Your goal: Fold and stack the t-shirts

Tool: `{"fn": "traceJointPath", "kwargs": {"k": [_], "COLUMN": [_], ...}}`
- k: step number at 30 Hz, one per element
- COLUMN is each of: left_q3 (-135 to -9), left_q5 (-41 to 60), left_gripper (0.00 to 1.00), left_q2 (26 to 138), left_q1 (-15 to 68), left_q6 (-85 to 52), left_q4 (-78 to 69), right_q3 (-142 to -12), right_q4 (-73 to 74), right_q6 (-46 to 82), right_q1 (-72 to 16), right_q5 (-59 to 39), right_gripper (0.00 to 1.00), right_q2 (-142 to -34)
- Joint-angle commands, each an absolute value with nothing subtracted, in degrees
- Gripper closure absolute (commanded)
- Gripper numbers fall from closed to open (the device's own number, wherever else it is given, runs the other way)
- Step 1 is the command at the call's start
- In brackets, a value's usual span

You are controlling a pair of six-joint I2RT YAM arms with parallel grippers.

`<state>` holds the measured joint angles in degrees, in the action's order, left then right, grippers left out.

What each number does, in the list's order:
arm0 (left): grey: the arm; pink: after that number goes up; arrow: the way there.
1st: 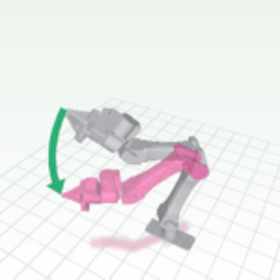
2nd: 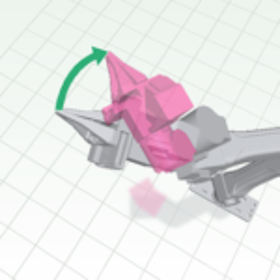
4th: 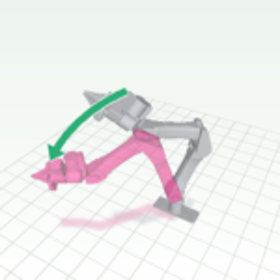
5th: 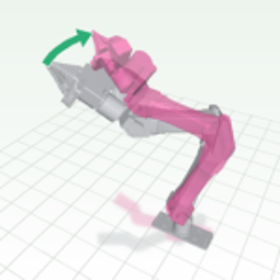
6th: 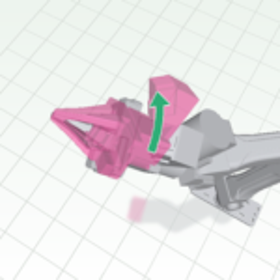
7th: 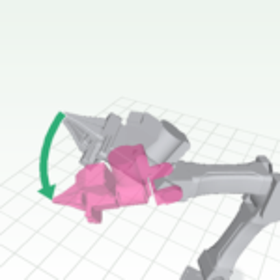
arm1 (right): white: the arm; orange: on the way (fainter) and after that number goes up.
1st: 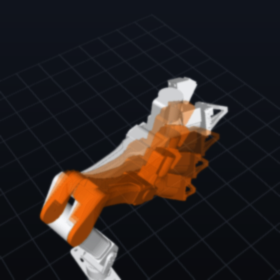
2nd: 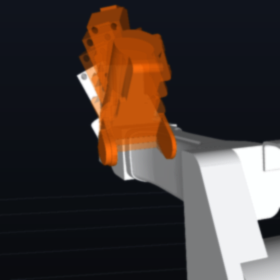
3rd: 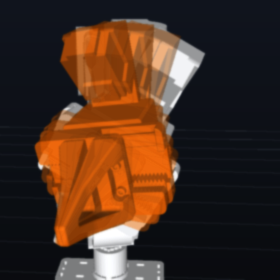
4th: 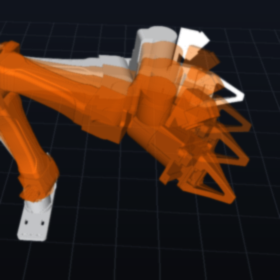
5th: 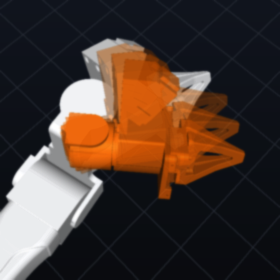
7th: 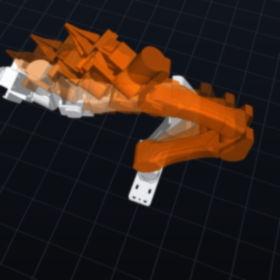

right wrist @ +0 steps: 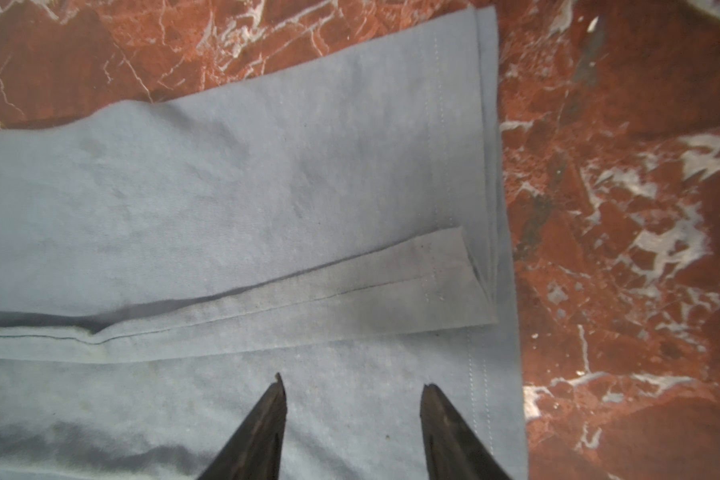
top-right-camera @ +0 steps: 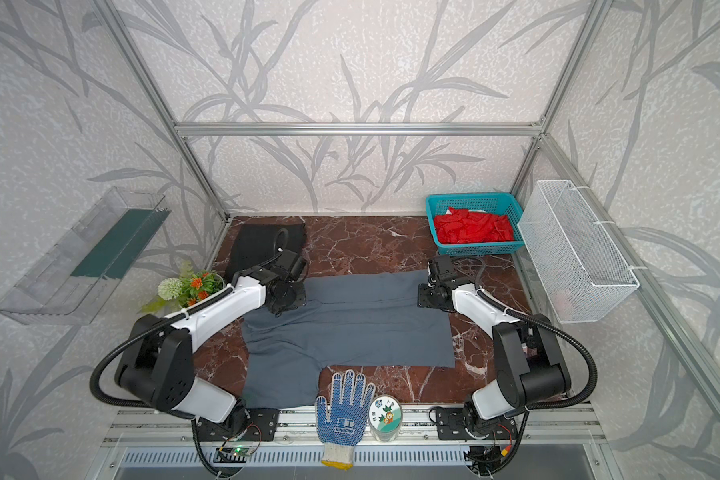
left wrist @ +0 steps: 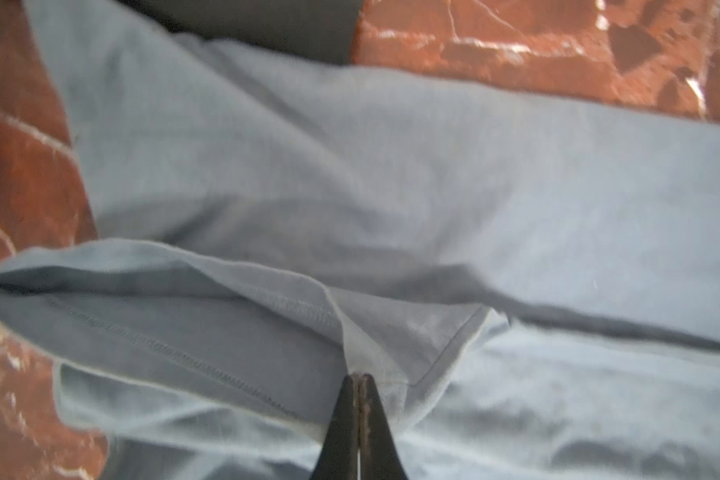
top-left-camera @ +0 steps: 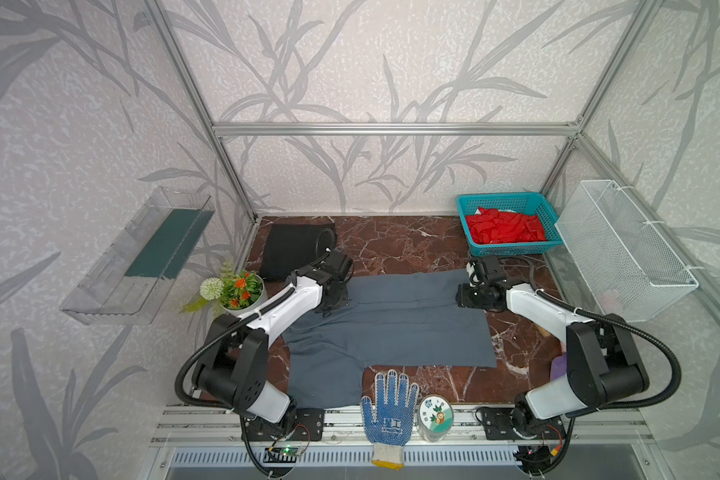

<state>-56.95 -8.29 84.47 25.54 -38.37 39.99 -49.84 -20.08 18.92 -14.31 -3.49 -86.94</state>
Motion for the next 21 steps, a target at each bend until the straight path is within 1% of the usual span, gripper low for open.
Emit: {"fn": "traceJointPath", "kwargs": {"k": [1,5,7,8,9,10,11,16,18,21], "left_q3": [-50.9,-42.9,-39.3,-37.6,-36.1,-35.2,-34.7,-36.0,-36.3,-38.8], "left_q5": [-12.6,-14.8,-14.9,-13.9,-12.9,-12.3,-12.2,-15.5,-19.0,-20.7], "left_gripper": [1.0,1.0,1.0,0.96,0.82,0.74,0.7,0.66,0.64,0.62], "left_q2": [78.9,71.0,67.4,65.8,64.2,63.1,61.9,56.7,55.6,57.2], "left_q1": [29.6,36.1,38.0,38.5,38.6,38.8,38.8,38.8,38.8,37.1], "left_q6": [-48.2,-56.5,-59.0,-59.3,-58.9,-58.6,-58.2,-55.0,-53.6,-49.9], "left_q4": [43.0,43.7,42.7,41.2,39.7,38.8,38.5,39.9,38.8,38.3], "right_q3": [-49.7,-51.6,-52.6,-53.5,-54.6,-55.4,-56.2,-59.0,-60.3,-61.5], "right_q4": [-21.1,-21.5,-20.9,-20.9,-21.3,-21.3,-21.4,-20.5,-20.7,-21.2], "right_q6": [19.3,19.2,19.3,19.3,19.2,19.2,19.4,20.6,20.6,20.2], "right_q1": [-14.3,-14.2,-13.9,-13.8,-13.7,-13.7,-13.8,-13.8,-13.7,-13.7], "right_q5": [-2.7,-0.8,-0.1,-0.3,-0.5,-0.5,-0.8,-1.8,-1.4,-1.1], "right_gripper": [0.46,0.46,0.46,0.46,0.46,0.46,0.46,0.46,0.46,0.47], "right_q2": [-85.6,-87.0,-88.5,-89.6,-90.7,-91.6,-92.6,-95.8,-97.4,-100.3]}}
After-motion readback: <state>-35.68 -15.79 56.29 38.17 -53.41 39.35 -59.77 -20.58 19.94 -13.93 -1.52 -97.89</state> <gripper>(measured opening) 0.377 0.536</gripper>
